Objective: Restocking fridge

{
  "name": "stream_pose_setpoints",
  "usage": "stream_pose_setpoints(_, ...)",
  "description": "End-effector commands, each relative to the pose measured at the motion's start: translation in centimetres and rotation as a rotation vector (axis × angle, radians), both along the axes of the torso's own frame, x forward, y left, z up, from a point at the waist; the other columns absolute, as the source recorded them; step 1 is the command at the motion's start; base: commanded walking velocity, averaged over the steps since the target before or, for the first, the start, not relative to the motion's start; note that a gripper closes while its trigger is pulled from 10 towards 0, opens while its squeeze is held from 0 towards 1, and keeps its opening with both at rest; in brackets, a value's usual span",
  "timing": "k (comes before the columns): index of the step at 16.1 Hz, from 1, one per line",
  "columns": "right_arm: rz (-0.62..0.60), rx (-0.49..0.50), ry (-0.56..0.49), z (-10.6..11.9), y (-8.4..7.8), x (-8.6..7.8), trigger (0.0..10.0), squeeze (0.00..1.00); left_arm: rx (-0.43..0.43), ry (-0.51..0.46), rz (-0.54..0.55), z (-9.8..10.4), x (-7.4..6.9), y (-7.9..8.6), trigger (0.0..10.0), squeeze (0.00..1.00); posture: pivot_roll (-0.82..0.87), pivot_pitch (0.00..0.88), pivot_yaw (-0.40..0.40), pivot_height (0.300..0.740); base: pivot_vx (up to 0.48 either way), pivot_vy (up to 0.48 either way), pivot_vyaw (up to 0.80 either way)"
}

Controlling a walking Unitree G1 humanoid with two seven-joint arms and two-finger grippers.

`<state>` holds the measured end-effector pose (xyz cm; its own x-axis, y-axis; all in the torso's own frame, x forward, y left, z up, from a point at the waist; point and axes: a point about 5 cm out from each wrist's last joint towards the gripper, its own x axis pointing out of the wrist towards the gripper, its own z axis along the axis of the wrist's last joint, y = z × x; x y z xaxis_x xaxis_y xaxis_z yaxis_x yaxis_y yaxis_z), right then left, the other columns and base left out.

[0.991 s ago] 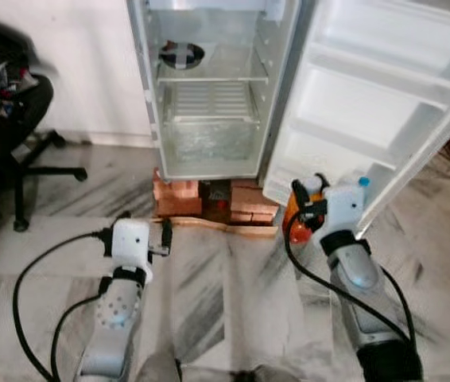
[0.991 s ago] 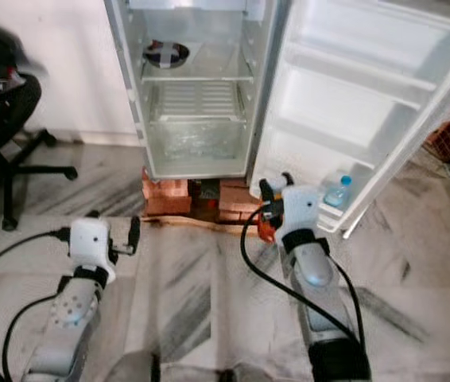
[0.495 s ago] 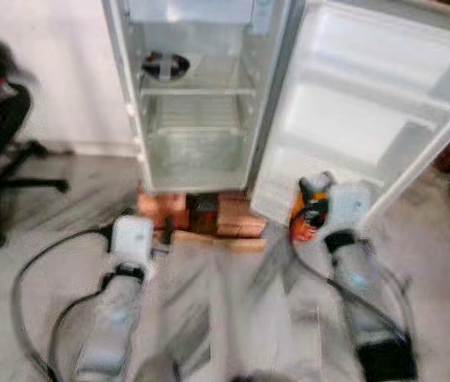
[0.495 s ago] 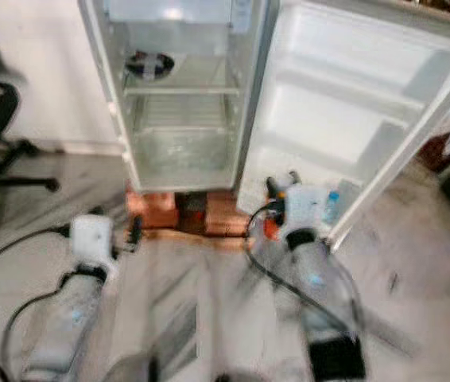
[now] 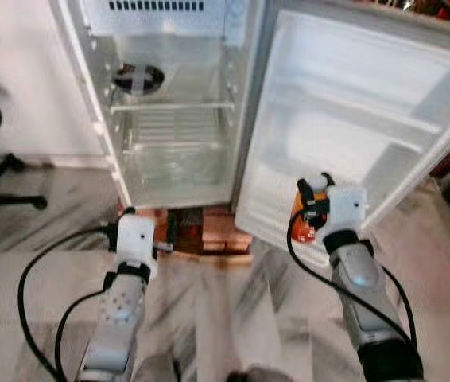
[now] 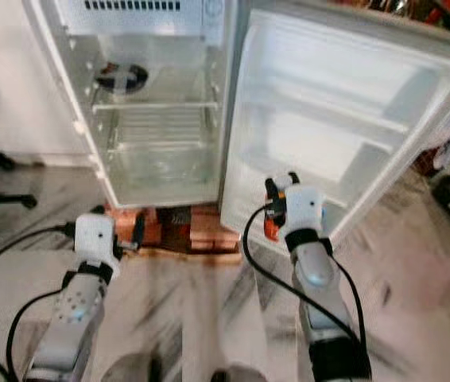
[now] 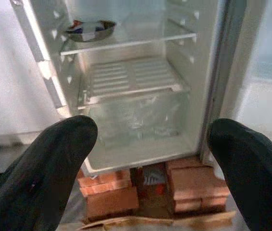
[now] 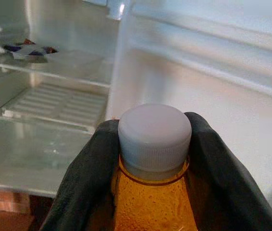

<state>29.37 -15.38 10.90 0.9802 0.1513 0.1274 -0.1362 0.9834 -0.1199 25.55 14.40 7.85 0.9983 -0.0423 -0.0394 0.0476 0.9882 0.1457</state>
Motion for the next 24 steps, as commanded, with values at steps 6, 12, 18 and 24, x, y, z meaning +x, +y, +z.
stream_pose_setpoints(6,0.017,0.000,-0.031,0.61,0.69,0.16,10.0,0.00,0.008,0.029,0.004,-0.55,-0.33,0.36,10.0,0.00,0.14,0.130,-0.084,0.740,0.232,0.000,0.00)
stream_pose_setpoints(12,0.013,-0.004,-0.028,0.54,0.74,0.25,10.0,0.00,0.018,0.023,-0.005,-0.53,-0.37,0.34,10.0,0.00,0.14,0.130,-0.085,0.740,0.046,0.000,0.00)
stream_pose_setpoints(18,0.010,-0.010,-0.022,0.43,0.63,0.33,10.0,0.00,0.011,0.021,-0.006,-0.51,-0.26,0.23,10.0,0.00,0.14,0.128,-0.087,0.740,0.314,0.000,0.00)
stream_pose_setpoints(24,0.009,-0.014,-0.025,0.48,0.69,0.44,10.0,0.00,-0.006,0.019,-0.006,-0.45,-0.23,0.18,10.0,0.00,0.14,0.126,-0.086,0.740,0.195,0.000,0.00)
